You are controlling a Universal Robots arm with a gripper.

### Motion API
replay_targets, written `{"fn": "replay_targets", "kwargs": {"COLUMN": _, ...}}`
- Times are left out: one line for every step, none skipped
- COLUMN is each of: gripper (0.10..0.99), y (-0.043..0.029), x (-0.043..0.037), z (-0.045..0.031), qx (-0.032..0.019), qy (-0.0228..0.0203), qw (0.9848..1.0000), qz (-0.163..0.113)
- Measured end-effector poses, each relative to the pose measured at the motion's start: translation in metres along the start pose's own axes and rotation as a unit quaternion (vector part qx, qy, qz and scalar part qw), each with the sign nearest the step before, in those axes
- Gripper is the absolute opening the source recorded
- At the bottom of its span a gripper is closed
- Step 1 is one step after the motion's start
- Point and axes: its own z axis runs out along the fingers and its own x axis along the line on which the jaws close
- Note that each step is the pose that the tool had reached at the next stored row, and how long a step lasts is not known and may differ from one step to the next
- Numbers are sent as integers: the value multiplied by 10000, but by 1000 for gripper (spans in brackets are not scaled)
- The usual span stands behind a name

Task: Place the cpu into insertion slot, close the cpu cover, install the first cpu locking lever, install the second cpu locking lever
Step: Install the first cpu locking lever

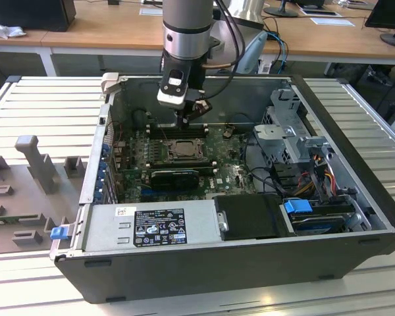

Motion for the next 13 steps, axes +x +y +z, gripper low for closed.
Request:
{"fn": "replay_targets", "kwargs": {"gripper": 106, "y": 0, "x": 0, "z": 0, "qx": 2, "qy": 2, "qw": 10000, "qz": -45}}
{"fn": "replay_targets", "kwargs": {"gripper": 106, "y": 0, "x": 0, "z": 0, "qx": 6, "qy": 6, "qw": 9999, "qz": -116}}
{"fn": "replay_targets", "kwargs": {"gripper": 106, "y": 0, "x": 0, "z": 0, "qx": 9, "qy": 10, "qw": 9998, "qz": -194}}
{"fn": "replay_targets", "kwargs": {"gripper": 106, "y": 0, "x": 0, "z": 0, "qx": 11, "qy": 13, "qw": 9997, "qz": -242}}
{"fn": "replay_targets", "kwargs": {"gripper": 106, "y": 0, "x": 0, "z": 0, "qx": 13, "qy": 15, "qw": 9996, "qz": -290}}
{"fn": "replay_targets", "kwargs": {"gripper": 106, "y": 0, "x": 0, "z": 0, "qx": 17, "qy": 18, "qw": 9994, "qz": -353}}
{"fn": "replay_targets", "kwargs": {"gripper": 106, "y": 0, "x": 0, "z": 0, "qx": 20, "qy": 22, "qw": 9991, "qz": -433}}
{"fn": "replay_targets", "kwargs": {"gripper": 106, "y": 0, "x": 0, "z": 0, "qx": 23, "qy": 26, "qw": 9987, "qz": -504}}
{"fn": "replay_targets", "kwargs": {"gripper": 106, "y": 0, "x": 0, "z": 0, "qx": 25, "qy": 28, "qw": 9985, "qz": -548}}
{"fn": "replay_targets", "kwargs": {"gripper": 106, "y": 0, "x": 0, "z": 0, "qx": 29, "qy": 32, "qw": 9981, "qz": -617}}
{"fn": "replay_targets", "kwargs": {"gripper": 106, "y": 0, "x": 0, "z": 0, "qx": 33, "qy": 36, "qw": 9975, "qz": -699}}
{"fn": "replay_targets", "kwargs": {"gripper": 106, "y": 0, "x": 0, "z": 0, "qx": 37, "qy": 40, "qw": 9969, "qz": -785}}
{"fn": "replay_targets", "kwargs": {"gripper": 106, "y": 0, "x": 0, "z": 0, "qx": 39, "qy": 43, "qw": 9965, "qz": -831}}
